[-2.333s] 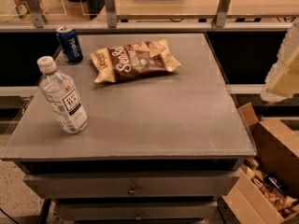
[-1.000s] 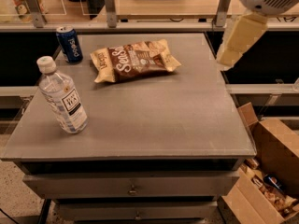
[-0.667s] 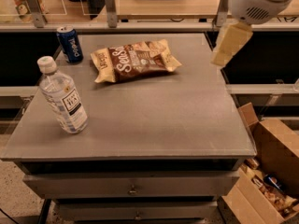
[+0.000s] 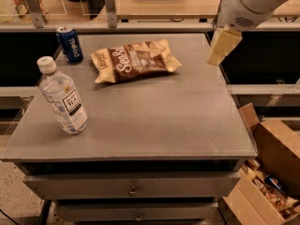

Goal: Move brown chip bag near blue plastic bottle

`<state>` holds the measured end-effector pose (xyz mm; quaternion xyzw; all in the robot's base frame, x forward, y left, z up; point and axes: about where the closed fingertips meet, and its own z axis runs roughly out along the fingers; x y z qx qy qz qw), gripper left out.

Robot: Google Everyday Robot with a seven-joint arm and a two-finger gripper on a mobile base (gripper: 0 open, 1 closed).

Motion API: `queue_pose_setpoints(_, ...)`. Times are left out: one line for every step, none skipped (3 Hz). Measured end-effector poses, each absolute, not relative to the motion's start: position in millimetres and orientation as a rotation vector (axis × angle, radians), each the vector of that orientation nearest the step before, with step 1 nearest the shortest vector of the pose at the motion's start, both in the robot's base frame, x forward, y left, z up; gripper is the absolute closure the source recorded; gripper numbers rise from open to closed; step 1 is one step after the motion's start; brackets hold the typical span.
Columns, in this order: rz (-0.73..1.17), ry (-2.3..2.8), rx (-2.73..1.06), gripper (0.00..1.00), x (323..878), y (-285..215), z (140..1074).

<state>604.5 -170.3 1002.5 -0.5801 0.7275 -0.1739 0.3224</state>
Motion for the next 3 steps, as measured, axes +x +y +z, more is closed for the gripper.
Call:
queue_pose_setpoints(-0.476,1.914,-1.488,0.0,624,-163,993)
queue_pose_setpoints(-0.482,1.934,-1.429,0.0,651,-162,970)
queue_pose_setpoints(-0.495,1.922,-1.399,0.0,673,-157,953)
